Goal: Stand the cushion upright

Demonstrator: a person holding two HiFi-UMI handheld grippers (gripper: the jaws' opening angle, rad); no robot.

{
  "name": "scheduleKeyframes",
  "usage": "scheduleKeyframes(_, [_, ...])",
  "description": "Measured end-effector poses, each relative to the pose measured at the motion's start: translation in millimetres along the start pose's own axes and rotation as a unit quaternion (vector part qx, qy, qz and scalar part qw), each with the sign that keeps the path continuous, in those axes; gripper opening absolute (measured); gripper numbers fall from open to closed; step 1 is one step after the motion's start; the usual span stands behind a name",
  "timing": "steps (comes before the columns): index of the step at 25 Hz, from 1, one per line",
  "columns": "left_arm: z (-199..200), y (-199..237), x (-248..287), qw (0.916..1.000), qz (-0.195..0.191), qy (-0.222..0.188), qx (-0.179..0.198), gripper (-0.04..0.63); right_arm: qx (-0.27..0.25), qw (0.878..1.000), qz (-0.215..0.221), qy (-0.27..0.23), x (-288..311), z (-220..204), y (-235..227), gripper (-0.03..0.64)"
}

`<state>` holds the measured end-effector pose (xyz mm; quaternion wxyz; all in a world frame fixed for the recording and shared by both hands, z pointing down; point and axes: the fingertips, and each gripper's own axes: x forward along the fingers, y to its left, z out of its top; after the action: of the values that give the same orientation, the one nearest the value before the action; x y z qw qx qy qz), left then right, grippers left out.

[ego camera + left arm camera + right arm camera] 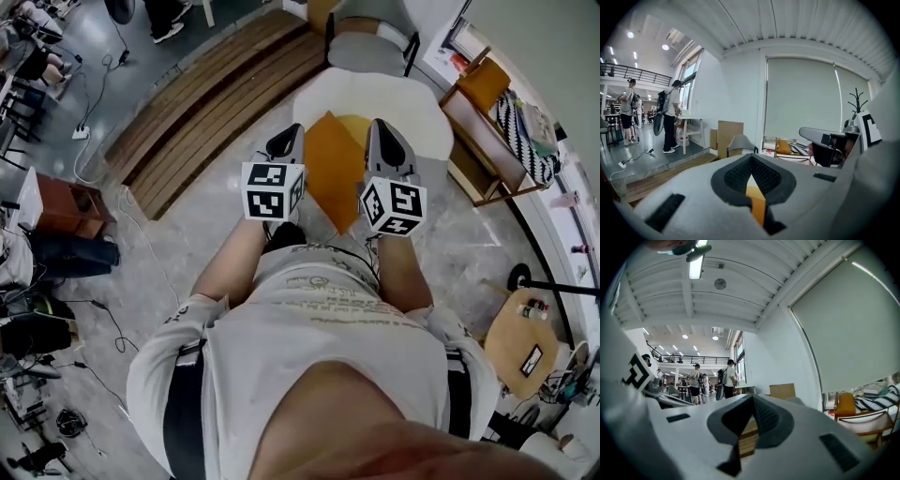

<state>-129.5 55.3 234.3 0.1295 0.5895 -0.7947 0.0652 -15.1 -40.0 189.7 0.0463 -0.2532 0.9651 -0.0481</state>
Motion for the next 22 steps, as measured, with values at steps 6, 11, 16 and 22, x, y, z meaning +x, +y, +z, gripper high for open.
scheduleKeyframes(6, [14,20,32,0.9999,-0.014,0.001,-0.006,0.020,-0.009,1.000,-0.015,0.007,33,3,-10,0.028])
scheduleKeyframes(11, [21,50,60,0.9996,-0.024,0.007,-0.014,0.020,-0.014,0.999,-0.033,0.013,63,1,-11,0.028])
scheduleKeyframes(16, [32,69,91,0.9986,-0.049,0.011,-0.016,0.020,-0.018,0.998,-0.064,0.020,86,-2,-21,0.028])
scheduleKeyframes(22, [35,92,125,0.9966,-0.080,0.016,-0.015,0.020,-0.029,0.995,-0.092,0.024,119,-8,-21,0.028])
